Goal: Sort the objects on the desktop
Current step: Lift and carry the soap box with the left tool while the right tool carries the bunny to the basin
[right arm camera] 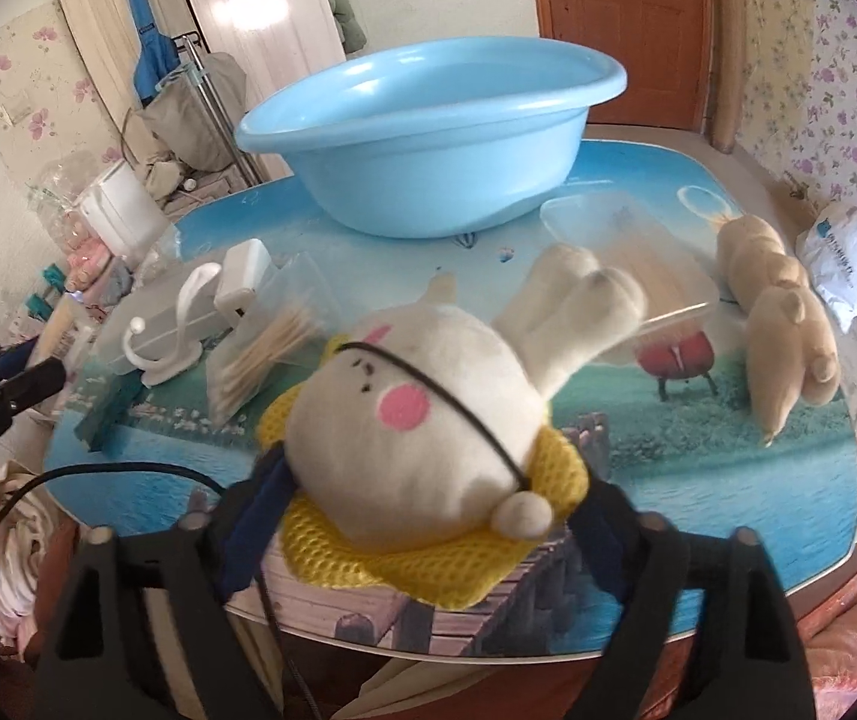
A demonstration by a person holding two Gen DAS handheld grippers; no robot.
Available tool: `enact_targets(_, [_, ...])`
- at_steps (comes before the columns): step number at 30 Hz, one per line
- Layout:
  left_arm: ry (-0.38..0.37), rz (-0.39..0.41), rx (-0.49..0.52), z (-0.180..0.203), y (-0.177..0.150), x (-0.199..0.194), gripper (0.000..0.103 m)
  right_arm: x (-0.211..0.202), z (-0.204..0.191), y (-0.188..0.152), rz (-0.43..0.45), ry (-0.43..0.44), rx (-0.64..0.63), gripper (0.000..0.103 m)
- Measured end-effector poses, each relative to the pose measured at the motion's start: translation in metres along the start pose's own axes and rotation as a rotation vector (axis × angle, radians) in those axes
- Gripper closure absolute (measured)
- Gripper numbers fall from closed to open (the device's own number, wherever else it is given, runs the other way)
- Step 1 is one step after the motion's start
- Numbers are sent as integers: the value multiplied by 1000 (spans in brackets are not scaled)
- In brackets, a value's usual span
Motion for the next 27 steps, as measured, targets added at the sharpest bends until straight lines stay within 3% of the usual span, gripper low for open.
enact_targets(10, [-11, 25, 8, 6, 13, -6, 58, -29, 2, 19, 71, -2, -8, 35])
enact_targets(27, [-44, 70, 8, 27, 55, -7, 58, -65, -23, 67, 162, 90, -126, 35])
Point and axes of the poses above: each gripper's, at about its wrist camera, not at the fingertips, and x roughly the way its jaws point, z to its right, y to its top, the point moved 8 cm from there along x, roughly the way its jaws point, and after that the axes turned 13 degrees about -x, right-handed, at the moved point
